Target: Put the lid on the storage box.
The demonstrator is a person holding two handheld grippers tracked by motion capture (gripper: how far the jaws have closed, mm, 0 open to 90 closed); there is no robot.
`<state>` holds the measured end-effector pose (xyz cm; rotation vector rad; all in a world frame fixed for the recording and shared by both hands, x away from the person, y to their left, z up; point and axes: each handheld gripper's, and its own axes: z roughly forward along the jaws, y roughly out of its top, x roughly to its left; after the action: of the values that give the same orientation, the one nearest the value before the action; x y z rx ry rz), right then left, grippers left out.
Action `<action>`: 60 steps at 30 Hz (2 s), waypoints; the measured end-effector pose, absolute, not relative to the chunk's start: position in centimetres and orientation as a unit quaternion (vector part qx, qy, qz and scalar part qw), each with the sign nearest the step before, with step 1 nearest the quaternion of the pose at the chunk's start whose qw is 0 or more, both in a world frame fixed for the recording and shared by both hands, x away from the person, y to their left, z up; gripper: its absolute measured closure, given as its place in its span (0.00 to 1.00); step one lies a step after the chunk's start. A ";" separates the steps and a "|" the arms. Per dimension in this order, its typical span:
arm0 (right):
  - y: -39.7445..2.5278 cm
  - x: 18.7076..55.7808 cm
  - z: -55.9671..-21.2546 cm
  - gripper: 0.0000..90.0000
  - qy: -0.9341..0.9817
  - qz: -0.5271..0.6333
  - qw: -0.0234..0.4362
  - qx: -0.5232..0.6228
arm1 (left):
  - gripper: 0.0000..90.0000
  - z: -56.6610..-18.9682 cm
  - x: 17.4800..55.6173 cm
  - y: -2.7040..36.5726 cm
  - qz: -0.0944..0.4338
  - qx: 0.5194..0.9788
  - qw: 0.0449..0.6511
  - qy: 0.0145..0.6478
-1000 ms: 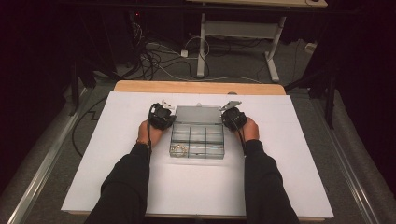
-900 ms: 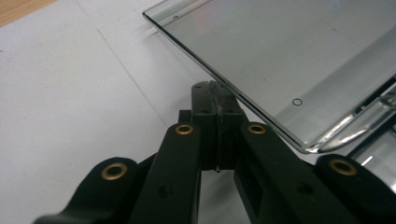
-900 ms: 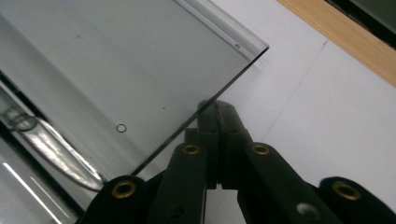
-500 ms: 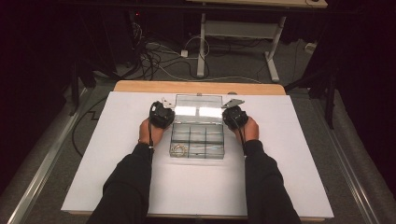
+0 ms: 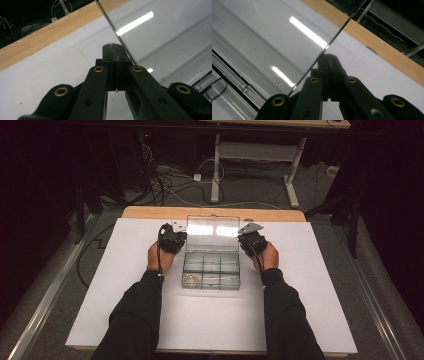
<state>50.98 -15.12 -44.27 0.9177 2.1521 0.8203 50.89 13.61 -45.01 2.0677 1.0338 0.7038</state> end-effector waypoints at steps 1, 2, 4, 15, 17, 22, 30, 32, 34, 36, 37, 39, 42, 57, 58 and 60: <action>-15.1 51.0 -44.2 1.00 0.820 0.314 0.328 0.349 | 0.97 -44.8 50.9 13.6 0.275 0.799 0.355 0.399; -15.1 50.9 -44.0 1.00 0.819 0.315 0.329 0.350 | 0.97 -44.8 50.9 13.6 0.275 0.799 0.356 0.399; -15.1 50.9 -43.8 1.00 0.817 0.318 0.330 0.349 | 0.97 -44.4 50.8 13.6 0.280 0.798 0.358 0.397; -14.9 50.3 -41.2 1.00 0.808 0.334 0.351 0.334 | 0.97 -42.1 50.5 13.3 0.308 0.795 0.367 0.372; -14.7 50.1 -41.0 1.00 0.807 0.332 0.356 0.333 | 0.97 -41.7 50.4 13.4 0.310 0.794 0.368 0.371; -14.6 49.7 -40.4 1.00 0.804 0.334 0.363 0.333 | 0.97 -40.8 50.0 13.4 0.319 0.794 0.365 0.367; -14.5 49.1 -39.3 1.00 0.798 0.340 0.371 0.332 | 0.97 -39.7 49.3 13.2 0.326 0.796 0.355 0.364; -14.6 49.0 -39.0 1.00 0.795 0.345 0.373 0.330 | 0.97 -39.5 49.2 13.3 0.327 0.795 0.357 0.364; -14.7 48.9 -38.8 1.00 0.793 0.350 0.372 0.332 | 0.97 -39.4 49.1 13.3 0.327 0.798 0.355 0.361; -14.7 48.8 -38.7 1.00 0.794 0.350 0.373 0.329 | 0.97 -39.2 49.0 13.3 0.328 0.799 0.354 0.360; -14.7 48.7 -38.6 1.00 0.792 0.353 0.372 0.332 | 0.97 -39.2 48.9 13.3 0.330 0.799 0.352 0.358; -14.8 48.6 -38.5 1.00 0.789 0.359 0.370 0.333 | 0.97 -39.1 48.8 13.3 0.330 0.802 0.349 0.355; -14.8 48.4 -38.4 1.00 0.790 0.358 0.371 0.332 | 0.97 -39.0 48.7 13.4 0.327 0.799 0.358 0.356; -14.8 47.5 -38.5 1.00 0.773 0.384 0.374 0.338 | 0.97 -39.1 47.6 13.9 0.301 0.786 0.391 0.372; -14.8 47.4 -38.5 1.00 0.773 0.384 0.375 0.338 | 0.97 -39.1 47.5 13.9 0.297 0.785 0.392 0.376; -14.8 47.3 -38.6 1.00 0.772 0.385 0.377 0.338 | 0.97 -39.1 47.5 14.0 0.299 0.782 0.396 0.377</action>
<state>47.31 -14.76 -38.57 0.8647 1.9734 0.9838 47.50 13.99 -39.12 1.9833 0.9547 0.7580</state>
